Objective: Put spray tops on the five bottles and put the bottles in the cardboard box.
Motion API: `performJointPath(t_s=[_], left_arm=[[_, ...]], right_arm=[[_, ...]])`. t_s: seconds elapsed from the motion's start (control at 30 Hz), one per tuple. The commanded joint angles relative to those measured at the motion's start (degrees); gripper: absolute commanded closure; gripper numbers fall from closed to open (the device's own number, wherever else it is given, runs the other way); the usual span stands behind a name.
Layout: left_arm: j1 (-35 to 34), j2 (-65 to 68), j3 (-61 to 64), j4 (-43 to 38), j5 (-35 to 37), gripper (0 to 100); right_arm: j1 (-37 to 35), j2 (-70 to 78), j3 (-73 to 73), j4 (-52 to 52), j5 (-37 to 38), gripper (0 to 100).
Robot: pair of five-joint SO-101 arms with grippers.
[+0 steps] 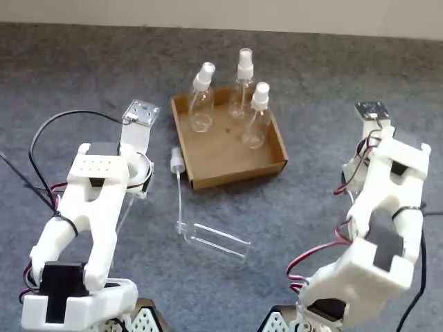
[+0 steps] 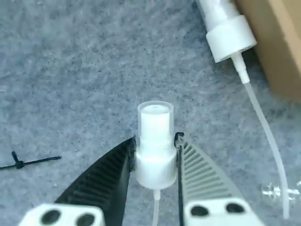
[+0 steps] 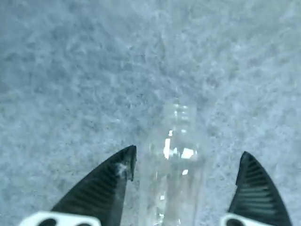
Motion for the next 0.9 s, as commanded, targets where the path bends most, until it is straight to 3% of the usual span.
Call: performJointPath(t_s=[0.0,0.27,0.87], left_arm=[[1.36,-2.24,-0.22,-0.79,0.53,98],[1.36,-2.24,-0.22,-0.88,0.53,98],[1.10,-2.24,-0.22,-0.88,0.53,98]], right_arm=[[-0.57,3.03,-9.45,4.88,-0.35,71.3],[-0.57,8.13,-13.14,5.41,2.37,79.0],[2.68,8.75,-13.05,8.57,4.84,79.7]])
